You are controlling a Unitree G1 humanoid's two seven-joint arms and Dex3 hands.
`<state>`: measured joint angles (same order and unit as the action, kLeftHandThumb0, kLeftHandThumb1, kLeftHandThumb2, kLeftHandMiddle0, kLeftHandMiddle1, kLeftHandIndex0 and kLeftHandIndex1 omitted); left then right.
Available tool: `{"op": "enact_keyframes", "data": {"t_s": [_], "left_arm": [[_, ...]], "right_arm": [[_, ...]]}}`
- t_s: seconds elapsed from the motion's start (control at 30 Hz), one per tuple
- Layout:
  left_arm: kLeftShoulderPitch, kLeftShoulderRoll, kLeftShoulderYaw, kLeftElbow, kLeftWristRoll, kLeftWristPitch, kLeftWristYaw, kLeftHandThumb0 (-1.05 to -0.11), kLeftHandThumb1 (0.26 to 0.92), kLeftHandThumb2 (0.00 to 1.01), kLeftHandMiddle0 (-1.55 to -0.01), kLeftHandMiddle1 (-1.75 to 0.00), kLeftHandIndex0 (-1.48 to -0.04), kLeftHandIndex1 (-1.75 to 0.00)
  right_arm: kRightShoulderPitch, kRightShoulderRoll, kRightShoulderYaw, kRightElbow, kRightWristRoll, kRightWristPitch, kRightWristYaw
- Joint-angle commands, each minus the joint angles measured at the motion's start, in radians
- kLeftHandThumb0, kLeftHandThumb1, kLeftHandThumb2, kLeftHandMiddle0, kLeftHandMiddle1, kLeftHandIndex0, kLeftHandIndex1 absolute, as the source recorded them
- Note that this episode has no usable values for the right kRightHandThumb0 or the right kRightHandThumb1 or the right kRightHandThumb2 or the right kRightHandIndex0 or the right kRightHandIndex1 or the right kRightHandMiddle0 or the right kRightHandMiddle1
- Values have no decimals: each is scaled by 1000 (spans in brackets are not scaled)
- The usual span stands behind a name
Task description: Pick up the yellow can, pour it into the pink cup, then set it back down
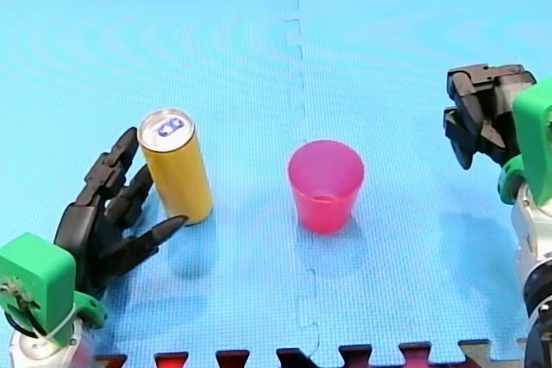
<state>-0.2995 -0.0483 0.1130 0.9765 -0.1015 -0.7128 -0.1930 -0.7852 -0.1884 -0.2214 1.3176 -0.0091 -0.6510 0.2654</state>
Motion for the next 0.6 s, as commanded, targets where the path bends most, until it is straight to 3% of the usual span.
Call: {"op": "enact_keyframes", "data": {"t_s": [0.0, 0.57], "left_arm": [[-4, 3, 4, 1, -4, 1, -4, -491, 632, 2, -209, 0, -145, 0], [13, 5, 0, -47, -3, 30, -21, -423, 646, 3, -178, 0, -121, 0]], "right_arm": [[-5, -7, -1, 0, 1, 4, -2], [-5, -8, 5, 1, -7, 0, -11]]}}
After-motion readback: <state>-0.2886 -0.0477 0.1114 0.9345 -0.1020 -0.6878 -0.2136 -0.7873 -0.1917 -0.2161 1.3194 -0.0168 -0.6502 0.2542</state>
